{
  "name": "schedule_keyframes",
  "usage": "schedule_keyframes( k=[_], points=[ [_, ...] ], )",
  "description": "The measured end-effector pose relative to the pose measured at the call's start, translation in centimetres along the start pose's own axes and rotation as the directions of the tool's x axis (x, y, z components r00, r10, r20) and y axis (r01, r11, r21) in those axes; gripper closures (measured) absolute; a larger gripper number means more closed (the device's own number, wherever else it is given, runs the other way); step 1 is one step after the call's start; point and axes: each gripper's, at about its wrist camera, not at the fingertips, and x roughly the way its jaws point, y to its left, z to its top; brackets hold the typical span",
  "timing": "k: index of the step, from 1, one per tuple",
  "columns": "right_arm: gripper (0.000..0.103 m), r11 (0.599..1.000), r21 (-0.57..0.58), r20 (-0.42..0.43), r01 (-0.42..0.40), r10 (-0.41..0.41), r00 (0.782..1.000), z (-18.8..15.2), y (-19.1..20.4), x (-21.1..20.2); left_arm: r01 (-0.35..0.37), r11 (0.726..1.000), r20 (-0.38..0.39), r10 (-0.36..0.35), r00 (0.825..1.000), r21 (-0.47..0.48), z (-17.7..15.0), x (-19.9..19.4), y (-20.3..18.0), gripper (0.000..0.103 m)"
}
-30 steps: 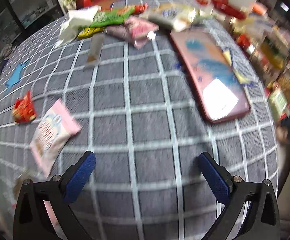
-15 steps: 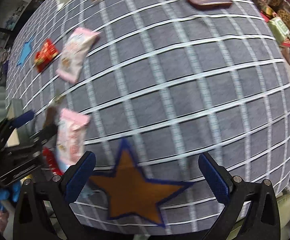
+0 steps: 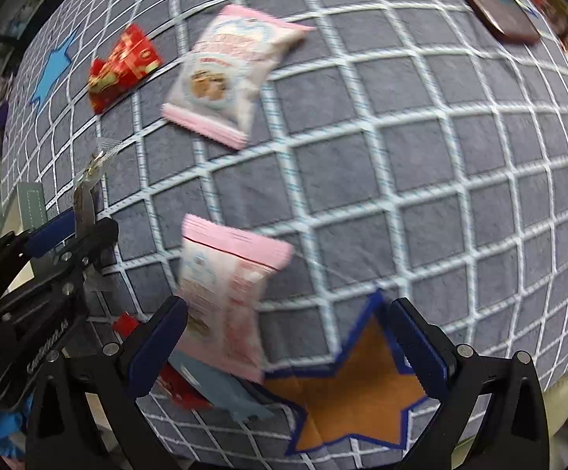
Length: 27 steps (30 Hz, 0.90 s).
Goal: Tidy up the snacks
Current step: 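Grasp the jerky stick bag with the left tool while the right tool grasps the pink Crispy Cranberry packet, then carry both snacks over the cream tray and open both tools to release them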
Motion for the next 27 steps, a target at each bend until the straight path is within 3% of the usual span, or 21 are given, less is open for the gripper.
schedule_keyframes(
  k=[1,3,5,7,10,11,12,14,16,19,22,27],
  points=[
    [0.000,1.000,0.001,-0.007,-0.009,0.009,1.000,-0.1,0.6,0.3,-0.010,1.000,0.006,0.010,1.000,-0.012,0.1,0.0,0.6,0.045],
    [0.000,1.000,0.014,-0.005,0.026,-0.026,1.000,0.2,1.3,0.4,-0.019,0.998,-0.008,0.018,1.000,-0.057,0.2,0.4,2.2,0.026],
    [0.000,0.999,0.006,-0.013,0.036,-0.036,0.999,0.1,1.6,0.4,0.008,0.994,-0.021,-0.011,1.000,-0.111,0.5,0.9,3.6,0.021],
    [0.006,0.997,-0.031,-0.026,0.065,-0.066,0.998,0.4,2.2,0.3,-0.001,0.993,-0.024,-0.002,1.000,-0.116,0.8,1.0,3.7,0.020],
    [0.045,0.984,-0.120,0.004,0.134,-0.134,0.991,1.7,4.6,-0.4,0.006,0.994,-0.029,-0.009,1.000,-0.106,0.8,1.0,3.2,0.025],
    [0.064,0.979,-0.147,0.015,0.142,-0.141,0.990,2.2,5.5,-0.2,0.008,0.995,-0.022,-0.010,1.000,-0.098,1.2,0.7,2.2,0.035],
    [0.064,0.981,-0.157,0.006,0.118,-0.119,0.993,1.6,5.4,-0.2,0.013,0.997,-0.017,-0.014,1.000,-0.081,1.4,0.5,1.4,0.051],
    [0.064,0.993,-0.119,-0.036,0.016,-0.020,0.999,1.3,4.0,-0.5,0.026,0.998,-0.021,-0.028,0.999,-0.055,1.8,0.2,-0.2,0.065],
    [0.064,0.994,-0.050,-0.038,-0.093,0.091,0.995,1.2,2.1,-1.2,0.063,0.995,-0.032,-0.066,0.997,-0.081,1.4,0.0,-0.5,0.066],
    [0.064,0.986,0.002,-0.025,-0.168,0.168,0.985,0.2,-0.2,-2.2,0.124,0.980,0.005,-0.124,0.992,-0.158,0.3,-1.4,-0.5,0.066],
    [0.064,0.980,0.033,-0.028,-0.195,0.196,0.980,-0.7,-1.9,-2.8,0.153,0.968,0.038,-0.149,0.988,-0.199,-1.2,-3.3,-0.6,0.066],
    [0.064,0.979,0.054,-0.041,-0.195,0.197,0.980,-0.6,-3.8,-3.3,0.130,0.968,0.079,-0.116,0.990,-0.214,-4.5,-6.4,-0.6,0.066]
  ],
)
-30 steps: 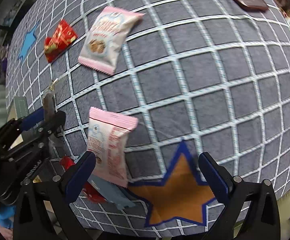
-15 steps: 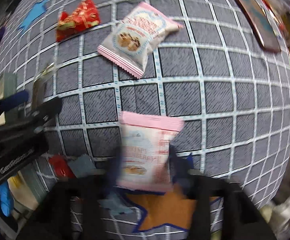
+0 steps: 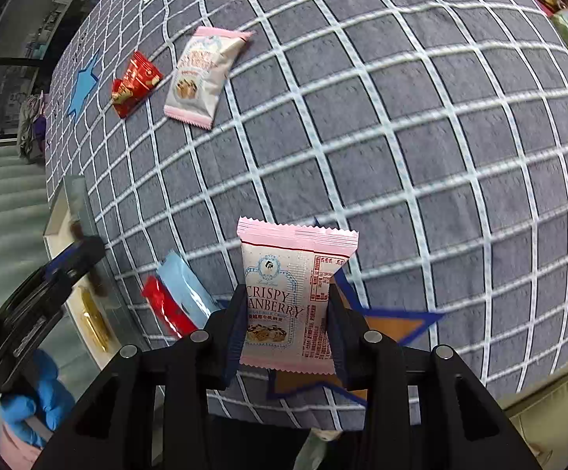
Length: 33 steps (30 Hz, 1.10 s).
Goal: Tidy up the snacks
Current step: 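Carry both snacks over the cream tray and open both tools to release them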
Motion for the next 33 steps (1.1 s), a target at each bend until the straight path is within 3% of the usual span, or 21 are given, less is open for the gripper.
schedule_keyframes(
  k=[5,13,15,24,31,33],
  points=[
    [0.064,0.999,-0.047,-0.015,0.006,-0.007,1.000,-0.1,0.0,-0.2,-0.064,0.997,0.037,0.066,0.997,-0.045,-1.3,-1.1,0.7,0.066],
    [0.064,0.972,-0.234,-0.025,0.033,-0.040,0.999,1.4,6.5,-0.4,-0.132,0.974,0.058,0.145,0.988,-0.181,-6.4,-4.3,5.1,0.065],
    [0.064,0.957,-0.288,-0.027,0.037,-0.046,0.999,0.7,7.5,-1.3,-0.144,0.965,0.062,0.161,0.985,-0.219,-7.3,-4.7,6.4,0.065],
    [0.064,0.861,-0.508,-0.079,0.021,-0.071,0.994,0.0,18.4,1.4,-0.171,0.921,0.057,0.204,0.977,-0.351,-10.3,-5.2,12.9,0.065],
    [0.064,0.798,-0.603,-0.118,-0.007,-0.081,0.990,-0.9,26.1,3.8,-0.164,0.909,0.058,0.201,0.978,-0.382,-11.6,-4.5,15.2,0.065],
    [0.064,0.781,-0.625,-0.121,-0.007,-0.088,0.989,-1.2,27.7,4.3,-0.159,0.910,0.054,0.194,0.980,-0.383,-12.0,-4.1,15.4,0.061]
  ],
)
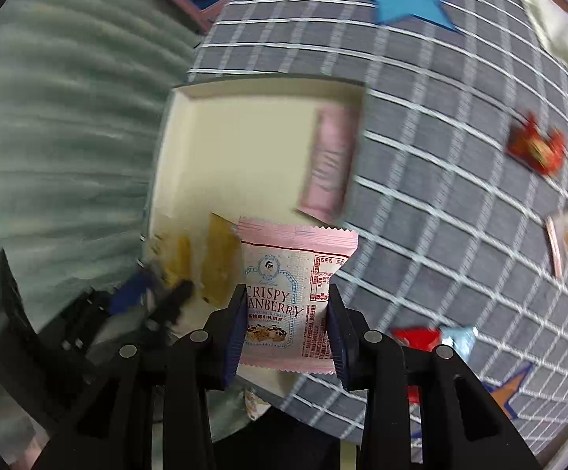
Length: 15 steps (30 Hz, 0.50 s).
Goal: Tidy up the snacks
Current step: 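Carry both snacks over the cream tray and open both tools to release them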
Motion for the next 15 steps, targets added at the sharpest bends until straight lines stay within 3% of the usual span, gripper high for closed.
schedule_keyframes(
  k=[2,4,5,6,10,15],
  points=[
    [0.061,1.000,-0.017,-0.010,0.000,0.000,1.000,0.8,1.0,0.6,-0.006,1.000,-0.004,0.007,1.000,0.014,-0.3,0.2,-0.1,0.056],
    [0.046,1.000,-0.007,-0.023,0.003,-0.003,1.000,1.2,1.3,1.0,-0.020,0.999,-0.004,0.020,1.000,0.033,-0.6,0.2,-0.3,0.037],
    [0.025,1.000,0.004,-0.026,0.001,0.000,1.000,1.4,1.2,1.2,-0.026,0.999,0.003,0.026,1.000,0.033,-0.7,0.2,-0.5,0.026],
    [0.009,1.000,0.022,-0.021,-0.002,0.003,1.000,1.5,0.8,1.3,-0.030,0.999,0.011,0.029,1.000,0.037,-0.9,0.1,-0.6,0.024],
    [0.003,0.995,0.099,-0.025,0.025,-0.023,0.999,0.5,-2.0,1.2,-0.021,0.998,-0.010,0.022,1.000,0.054,-1.0,0.2,-1.2,0.024],
    [0.003,0.955,0.284,-0.033,0.080,-0.074,0.997,-2.6,-9.6,0.5,-0.006,0.995,-0.023,0.008,1.000,0.102,-0.4,0.0,-3.0,0.024]
  ],
)
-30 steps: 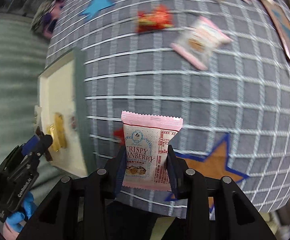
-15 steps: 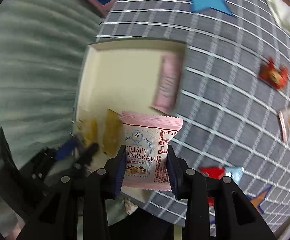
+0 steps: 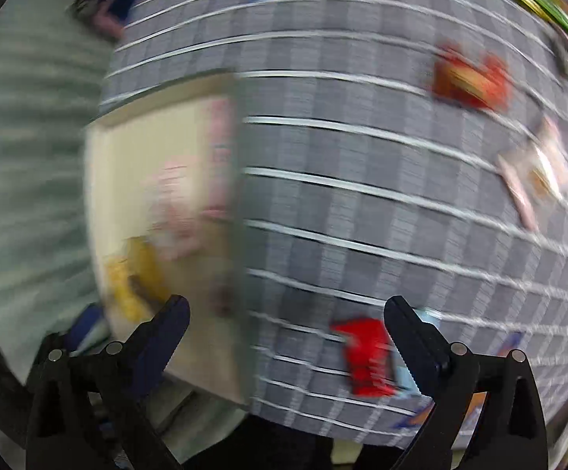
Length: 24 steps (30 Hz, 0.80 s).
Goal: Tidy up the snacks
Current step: 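Carry both snacks over the cream tray and open both tools to release them, then grasp a second pink Crispy Cranberry packet with the right tool while the left tool grasps a red candy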
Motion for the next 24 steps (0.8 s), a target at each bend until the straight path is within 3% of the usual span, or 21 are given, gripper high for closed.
schedule_keyframes(
  k=[5,10,19,24],
  points=[
    [0.003,0.970,0.239,0.014,0.038,-0.042,0.999,-1.3,-9.9,-1.0,0.015,0.998,0.007,-0.016,1.000,0.059,1.4,-0.5,-2.2,0.024],
    [0.003,0.888,0.460,0.058,-0.007,-0.022,0.998,-1.4,-17.2,-2.5,0.027,0.990,0.005,-0.028,1.000,0.135,2.9,-0.7,-4.9,0.024],
    [0.003,0.818,0.574,0.147,-0.035,-0.060,0.987,3.9,-20.1,-4.1,0.039,0.981,-0.006,-0.038,0.999,0.188,3.3,-1.4,-7.7,0.024],
    [0.003,0.809,0.588,0.129,0.021,-0.120,0.984,7.3,-19.9,-3.6,0.023,0.974,0.014,-0.027,1.000,0.227,4.2,-1.9,-9.0,0.024]
  ],
)
